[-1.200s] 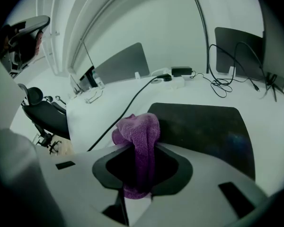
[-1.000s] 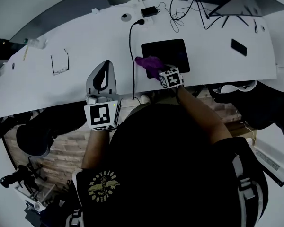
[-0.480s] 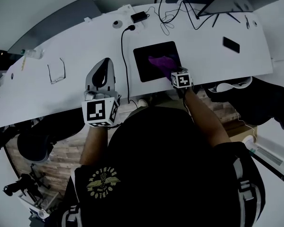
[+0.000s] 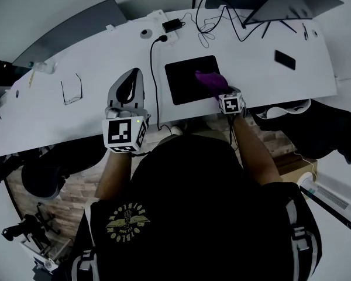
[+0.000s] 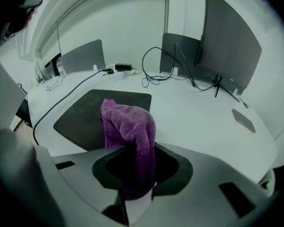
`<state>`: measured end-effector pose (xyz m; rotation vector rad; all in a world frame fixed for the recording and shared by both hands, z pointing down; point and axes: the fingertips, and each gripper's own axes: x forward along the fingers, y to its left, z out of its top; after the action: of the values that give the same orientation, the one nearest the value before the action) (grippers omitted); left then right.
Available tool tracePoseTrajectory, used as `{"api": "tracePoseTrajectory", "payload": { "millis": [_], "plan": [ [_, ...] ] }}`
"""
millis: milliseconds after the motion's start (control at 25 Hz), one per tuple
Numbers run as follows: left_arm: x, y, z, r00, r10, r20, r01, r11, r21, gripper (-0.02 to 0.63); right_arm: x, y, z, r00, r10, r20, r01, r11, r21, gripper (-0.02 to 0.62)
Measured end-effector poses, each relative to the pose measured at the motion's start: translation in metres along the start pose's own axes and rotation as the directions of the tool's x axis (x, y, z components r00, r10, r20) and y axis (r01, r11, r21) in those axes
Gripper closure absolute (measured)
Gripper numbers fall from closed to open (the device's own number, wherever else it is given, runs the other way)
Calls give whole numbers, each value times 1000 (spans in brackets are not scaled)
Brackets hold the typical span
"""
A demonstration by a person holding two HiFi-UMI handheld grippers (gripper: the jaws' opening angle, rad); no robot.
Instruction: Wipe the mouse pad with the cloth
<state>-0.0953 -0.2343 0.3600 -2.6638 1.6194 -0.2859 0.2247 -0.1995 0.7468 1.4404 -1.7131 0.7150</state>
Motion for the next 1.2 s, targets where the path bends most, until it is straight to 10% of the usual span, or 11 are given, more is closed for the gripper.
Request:
{"api": "tracePoseTrajectory", "payload": {
  "millis": [280,640,880,1200],
  "plan": [
    [-19,17,14,997,73,30,-75,992,99,604,-91,8,58,959,38,280,-23,998,-59,499],
    [-40,15,26,996,31,85,-35,998,46,604,-250,16,144,774,87,627,-92,995,-26,500],
    [-47,-1,47,995,-16,98,11,999,51,604,-340,25,201,663,106,741,-29,993,-116,502],
    [-41,-13,65,994,36,102,-42,998,54,604,-385,20,248,599,181,780,-15,977,-215,503]
  ]
}}
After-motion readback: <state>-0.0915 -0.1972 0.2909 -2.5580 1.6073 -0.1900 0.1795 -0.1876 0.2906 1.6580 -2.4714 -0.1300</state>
